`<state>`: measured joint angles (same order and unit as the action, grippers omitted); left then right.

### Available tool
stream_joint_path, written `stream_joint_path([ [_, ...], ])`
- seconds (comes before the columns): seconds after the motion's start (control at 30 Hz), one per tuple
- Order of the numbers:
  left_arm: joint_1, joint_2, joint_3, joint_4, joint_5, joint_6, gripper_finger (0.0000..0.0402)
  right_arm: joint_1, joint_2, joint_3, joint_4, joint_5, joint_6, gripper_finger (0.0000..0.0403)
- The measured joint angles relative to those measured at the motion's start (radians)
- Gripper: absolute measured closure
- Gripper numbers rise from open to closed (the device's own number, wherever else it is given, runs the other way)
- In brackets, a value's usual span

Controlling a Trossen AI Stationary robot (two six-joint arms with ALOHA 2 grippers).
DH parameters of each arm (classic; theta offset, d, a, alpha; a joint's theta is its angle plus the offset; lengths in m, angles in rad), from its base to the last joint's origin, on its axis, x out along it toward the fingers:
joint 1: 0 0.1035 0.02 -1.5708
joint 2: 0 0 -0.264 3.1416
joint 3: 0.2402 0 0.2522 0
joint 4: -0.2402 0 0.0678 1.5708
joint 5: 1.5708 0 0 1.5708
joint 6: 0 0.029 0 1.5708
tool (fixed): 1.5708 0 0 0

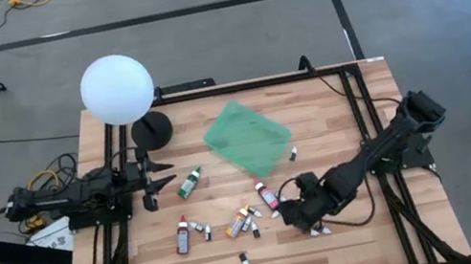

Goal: Pick & Place food coloring
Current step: Put the large black food coloring bottle into the green bin

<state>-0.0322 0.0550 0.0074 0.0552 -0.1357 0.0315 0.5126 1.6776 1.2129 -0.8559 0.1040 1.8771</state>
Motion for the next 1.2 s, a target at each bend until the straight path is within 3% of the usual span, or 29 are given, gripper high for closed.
stream_joint_path([
  [0.33,0.0,0.052,0.0,-0.001,0.003,-0.117,0.0264,0.01,0.042,-0.001,-0.015,-0.047,-0.068,0.0285],
  [0.83,0.0,0.07,0.0,-0.013,0.075,-0.169,0.0264,-0.03,0.047,-0.002,-0.03,-0.011,-0.04,0.0154],
  [1.0,0.0,0.07,0.0,-0.014,0.075,-0.169,0.0264,-0.04,0.085,-0.01,-0.016,-0.004,-0.021,0.0148],
  [1.2,0.0,0.084,0.0,-0.014,0.076,-0.169,0.0264,-0.064,0.162,-0.01,0.014,-0.101,-0.097,0.0148],
])
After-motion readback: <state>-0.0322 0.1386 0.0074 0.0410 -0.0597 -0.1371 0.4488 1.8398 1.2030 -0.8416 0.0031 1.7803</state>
